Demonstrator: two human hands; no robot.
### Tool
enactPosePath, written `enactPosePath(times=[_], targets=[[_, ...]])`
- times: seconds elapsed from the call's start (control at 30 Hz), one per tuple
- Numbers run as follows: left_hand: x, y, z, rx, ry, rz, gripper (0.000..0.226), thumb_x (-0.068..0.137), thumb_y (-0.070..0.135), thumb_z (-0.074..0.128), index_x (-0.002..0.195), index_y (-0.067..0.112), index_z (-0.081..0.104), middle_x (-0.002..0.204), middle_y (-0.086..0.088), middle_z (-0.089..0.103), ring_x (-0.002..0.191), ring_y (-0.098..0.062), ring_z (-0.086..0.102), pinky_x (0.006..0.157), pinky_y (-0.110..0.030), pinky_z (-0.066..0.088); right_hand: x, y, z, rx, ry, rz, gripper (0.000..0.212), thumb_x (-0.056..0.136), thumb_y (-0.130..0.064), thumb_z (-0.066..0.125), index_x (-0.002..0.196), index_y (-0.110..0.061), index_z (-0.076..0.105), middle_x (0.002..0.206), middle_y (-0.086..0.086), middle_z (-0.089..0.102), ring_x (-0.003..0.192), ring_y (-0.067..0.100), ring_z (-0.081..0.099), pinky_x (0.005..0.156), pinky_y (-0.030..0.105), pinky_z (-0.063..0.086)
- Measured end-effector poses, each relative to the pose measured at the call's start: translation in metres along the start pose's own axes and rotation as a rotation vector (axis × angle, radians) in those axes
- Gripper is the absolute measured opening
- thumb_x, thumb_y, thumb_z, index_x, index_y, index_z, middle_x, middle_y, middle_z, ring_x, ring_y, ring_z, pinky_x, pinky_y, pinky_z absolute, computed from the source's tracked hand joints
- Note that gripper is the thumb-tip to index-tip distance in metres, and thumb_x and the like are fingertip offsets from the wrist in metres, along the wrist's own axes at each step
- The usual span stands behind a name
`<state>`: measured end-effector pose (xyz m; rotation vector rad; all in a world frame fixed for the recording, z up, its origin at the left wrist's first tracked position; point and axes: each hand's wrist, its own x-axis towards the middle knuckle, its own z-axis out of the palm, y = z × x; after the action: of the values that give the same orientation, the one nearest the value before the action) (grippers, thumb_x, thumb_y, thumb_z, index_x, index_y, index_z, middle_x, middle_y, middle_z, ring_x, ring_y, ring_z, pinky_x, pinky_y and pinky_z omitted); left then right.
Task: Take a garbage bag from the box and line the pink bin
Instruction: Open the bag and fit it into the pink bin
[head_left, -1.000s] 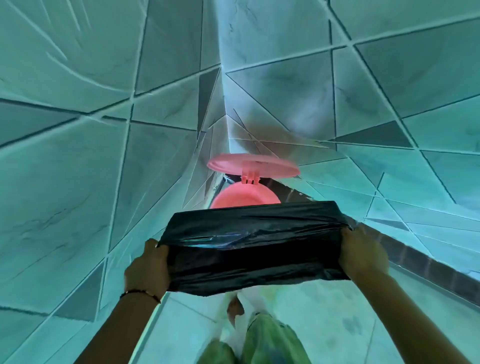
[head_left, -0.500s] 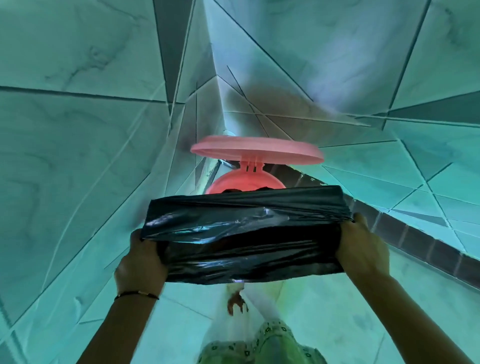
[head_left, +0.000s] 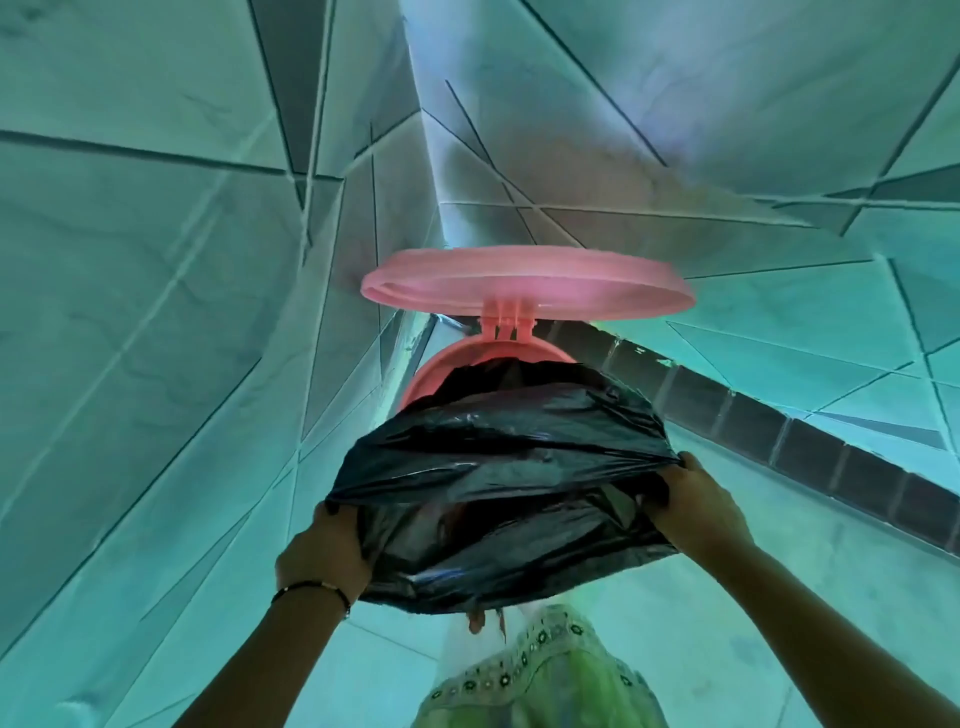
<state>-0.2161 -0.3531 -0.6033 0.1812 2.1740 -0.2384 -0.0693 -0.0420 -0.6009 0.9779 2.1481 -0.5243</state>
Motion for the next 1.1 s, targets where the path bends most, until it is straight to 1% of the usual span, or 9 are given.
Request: enactPosePath(times=[0.27,0.37,0.47,0.57,0.67,0.8,0.93,1.0,1.1], targets=[[0.023,-0.002,0.015,-0.013,-0.089,-0.016,0.055,0.085,0.052,0.051,0.13,0.02,0.045,0.145,-0.012,0.031,0.117,-0.039,0.053,0.096,-0.045,0.047,0.019,-0.009,0.02,0.227,-0.001,-0.05,0.008,0.08,-0.019,0.063,0.086,-0.015,0.065,0.092,0.012,0.058,0.075,0.026,0.057,0.062,0.027,0.037],[0.023,0.005,0.018,0.061,-0.205,-0.064,0.058,0.087,0.054,0.047,0.135,0.023,0.039,0.147,-0.014,0.024,0.124,-0.038,0.047,0.101,-0.043,0.042,0.027,-0.015,0.016,0.277,0.122,0.015,0.021,0.08,-0.016,0.065,0.099,-0.008,0.066,0.1,0.014,0.058,0.087,0.032,0.057,0.071,0.029,0.039],[0.025,0.014,0.025,0.076,-0.246,-0.076,0.064,0.09,0.054,0.041,0.144,0.026,0.023,0.142,-0.018,0.038,0.126,-0.037,0.046,0.102,-0.044,0.041,0.029,-0.02,0.016,0.13,0.034,0.089,0.035,0.081,-0.02,0.063,0.113,-0.01,0.06,0.114,0.014,0.05,0.089,0.034,0.059,0.072,0.033,0.044],[0.03,0.02,0.039,-0.283,-0.305,-0.105,0.072,0.089,0.048,0.047,0.148,0.025,0.012,0.133,-0.019,0.055,0.12,-0.038,0.053,0.1,-0.046,0.046,0.022,-0.024,0.012,-0.276,-0.081,0.092,0.045,0.083,-0.032,0.059,0.126,-0.026,0.046,0.108,0.008,0.049,0.088,0.03,0.062,0.069,0.034,0.047],[0.03,0.025,0.05,-0.724,-0.269,-0.19,0.069,0.084,0.034,0.06,0.143,0.02,0.027,0.114,-0.018,0.065,0.105,-0.04,0.061,0.091,-0.052,0.051,0.02,-0.02,0.011,-0.41,-0.151,0.069,0.051,0.086,-0.038,0.053,0.134,-0.034,0.035,0.095,0.006,0.061,0.085,0.025,0.065,0.068,0.029,0.046],[0.022,0.034,0.061,-1.204,-0.387,-0.323,0.042,0.091,0.004,0.052,0.132,0.006,0.042,0.111,-0.017,0.058,0.101,-0.035,0.058,0.084,-0.045,0.051,0.016,-0.015,0.02,0.353,-0.406,0.272,0.058,0.089,-0.035,0.056,0.141,-0.033,0.029,0.065,0.01,0.056,0.041,0.02,0.06,0.046,0.023,0.045],[0.021,0.032,0.074,-1.746,-0.647,-0.529,0.055,0.095,-0.006,0.038,0.14,0.024,0.036,0.129,-0.017,0.047,0.09,-0.041,0.06,0.06,-0.045,0.058,0.014,-0.017,0.037,0.849,-0.511,0.418,0.057,0.093,-0.028,0.054,0.141,-0.031,0.025,0.092,0.015,0.068,0.074,0.031,0.069,0.067,0.035,0.052],[0.026,0.031,0.082,-1.868,-0.641,-0.541,0.053,0.095,-0.006,0.036,0.14,0.023,0.037,0.142,-0.014,0.042,0.093,-0.04,0.06,0.068,-0.05,0.057,0.02,-0.016,0.047,1.032,-0.516,0.443,0.045,0.094,-0.024,0.052,0.135,-0.024,0.035,0.116,0.015,0.064,0.091,0.033,0.066,0.079,0.044,0.051],[0.038,0.032,0.085,-1.975,-0.528,-0.561,0.036,0.097,0.003,0.038,0.13,0.014,0.048,0.133,-0.011,0.052,0.098,-0.035,0.058,0.076,-0.05,0.053,0.04,-0.014,0.055,1.256,-0.402,0.496,0.029,0.095,-0.02,0.05,0.123,-0.013,0.047,0.125,0.015,0.056,0.105,0.036,0.058,0.09,0.051,0.046]])
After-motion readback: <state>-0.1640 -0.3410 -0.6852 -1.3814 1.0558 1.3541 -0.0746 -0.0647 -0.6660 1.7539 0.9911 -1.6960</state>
